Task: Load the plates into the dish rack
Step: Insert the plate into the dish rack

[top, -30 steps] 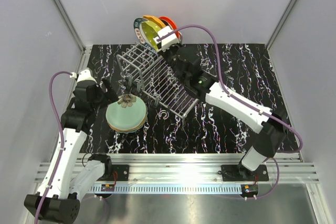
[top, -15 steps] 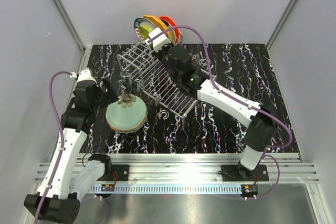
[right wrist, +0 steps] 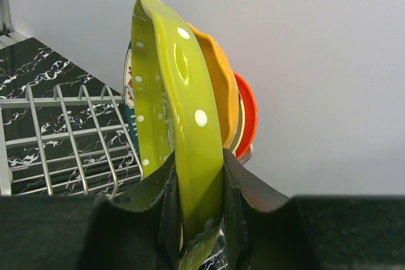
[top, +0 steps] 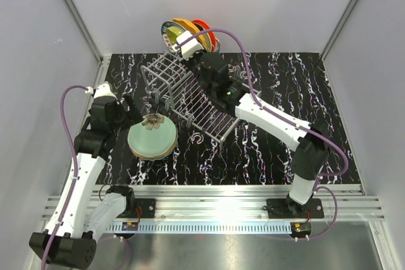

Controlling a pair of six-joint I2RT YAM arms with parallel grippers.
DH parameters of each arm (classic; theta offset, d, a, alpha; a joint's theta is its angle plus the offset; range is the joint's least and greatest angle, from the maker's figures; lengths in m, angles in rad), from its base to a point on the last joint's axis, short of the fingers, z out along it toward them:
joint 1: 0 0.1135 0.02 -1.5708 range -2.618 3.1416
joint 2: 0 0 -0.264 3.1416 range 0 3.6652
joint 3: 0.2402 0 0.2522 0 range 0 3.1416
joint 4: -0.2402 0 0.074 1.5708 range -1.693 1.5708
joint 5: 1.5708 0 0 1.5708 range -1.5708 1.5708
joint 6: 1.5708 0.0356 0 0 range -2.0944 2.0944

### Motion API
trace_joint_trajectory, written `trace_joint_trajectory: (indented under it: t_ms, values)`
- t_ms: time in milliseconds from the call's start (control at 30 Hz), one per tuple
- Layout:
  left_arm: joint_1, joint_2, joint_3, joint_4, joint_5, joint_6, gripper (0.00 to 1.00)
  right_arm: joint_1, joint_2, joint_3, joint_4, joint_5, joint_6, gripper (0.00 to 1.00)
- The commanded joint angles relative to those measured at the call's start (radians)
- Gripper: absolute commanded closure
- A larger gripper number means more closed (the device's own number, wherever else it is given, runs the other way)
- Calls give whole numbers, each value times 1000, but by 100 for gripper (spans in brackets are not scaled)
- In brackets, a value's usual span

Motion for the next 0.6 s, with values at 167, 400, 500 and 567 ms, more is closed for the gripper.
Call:
trace_joint_trajectory:
  t_ms: [167,400,500,567]
  values:
    - [1,3,13,26,12,0,1,-30,-19,51,161,-20,39,100]
    - [1,3,13,26,15,2,1,-44,-6,43,158,-66,72,100]
    - [1,4,15,26,15,3,1,-44,5,55,149,-89,75,99]
    - [1,4,13,26,15,3,1,-44,19,63,137,-90,73,97]
